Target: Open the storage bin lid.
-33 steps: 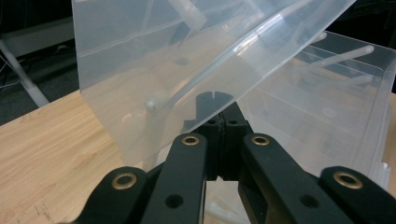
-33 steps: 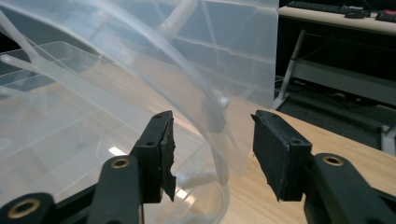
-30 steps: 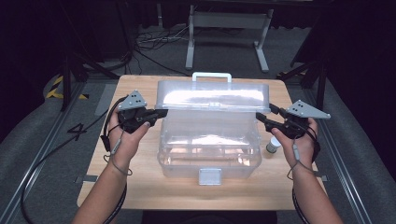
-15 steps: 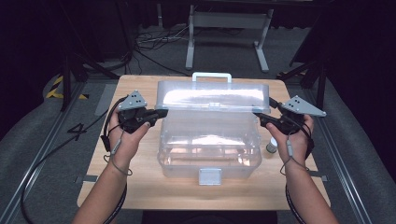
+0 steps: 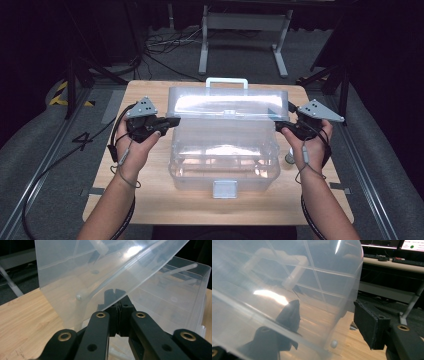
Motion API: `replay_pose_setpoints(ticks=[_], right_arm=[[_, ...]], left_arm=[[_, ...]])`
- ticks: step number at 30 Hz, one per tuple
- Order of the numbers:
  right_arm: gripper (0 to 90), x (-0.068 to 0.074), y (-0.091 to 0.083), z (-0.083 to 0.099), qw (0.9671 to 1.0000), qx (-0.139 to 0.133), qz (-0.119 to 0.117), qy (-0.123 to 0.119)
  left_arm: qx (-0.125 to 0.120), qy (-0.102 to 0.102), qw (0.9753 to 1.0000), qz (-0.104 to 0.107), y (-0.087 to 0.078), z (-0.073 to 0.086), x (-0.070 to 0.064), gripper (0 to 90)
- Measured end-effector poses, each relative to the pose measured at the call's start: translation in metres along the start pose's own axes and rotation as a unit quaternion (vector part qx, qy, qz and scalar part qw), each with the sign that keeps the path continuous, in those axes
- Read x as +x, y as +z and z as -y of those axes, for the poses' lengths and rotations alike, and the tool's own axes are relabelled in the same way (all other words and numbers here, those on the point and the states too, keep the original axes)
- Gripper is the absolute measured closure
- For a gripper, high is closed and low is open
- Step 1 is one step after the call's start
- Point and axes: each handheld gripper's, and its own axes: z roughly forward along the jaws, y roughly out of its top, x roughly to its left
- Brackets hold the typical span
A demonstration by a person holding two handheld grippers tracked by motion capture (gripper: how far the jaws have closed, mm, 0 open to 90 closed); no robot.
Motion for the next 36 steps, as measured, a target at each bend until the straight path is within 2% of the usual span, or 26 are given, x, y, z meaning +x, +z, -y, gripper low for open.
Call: replay_pose_setpoints(ticks=[1, 4, 14, 20, 25, 31, 36], right_arm=[[40.8, 0.002, 0.001, -0.001, 0.9999, -0.003, 0.009, -0.010], [42.0, 0.003, 0.002, 0.000, 0.9997, -0.007, 0.018, -0.015], [45.3, 0.004, 0.001, 0.000, 0.9992, -0.021, 0.028, -0.017], [48.1, 0.005, -0.002, -0.001, 0.9986, -0.032, 0.036, -0.021], [49.9, 0.005, -0.002, -0.004, 0.9984, -0.033, 0.041, -0.021], [53.2, 0.005, -0.004, -0.006, 0.9978, -0.035, 0.049, -0.029], [59.2, 0.006, -0.005, -0.008, 0.9963, -0.033, 0.066, -0.045]], left_arm=[[0.002, 0.001, 1.0000, 0.000, 0.000, 0.000, 0.000, 87.8], [0.004, 0.001, 1.0000, 0.000, 0.000, 0.000, -0.001, 87.6], [0.006, 0.001, 1.0000, 0.000, 0.000, 0.001, 0.000, 85.1], [0.010, -0.007, 0.9999, -0.002, -0.002, 0.003, 0.002, 83.9], [0.012, -0.016, 0.9998, 0.009, -0.005, 0.003, 0.004, 80.1], [0.021, -0.025, 0.9994, 0.012, -0.009, 0.006, 0.009, 77.6], [0.025, -0.025, 0.9994, 0.001, -0.012, 0.008, 0.010, 74.9]])
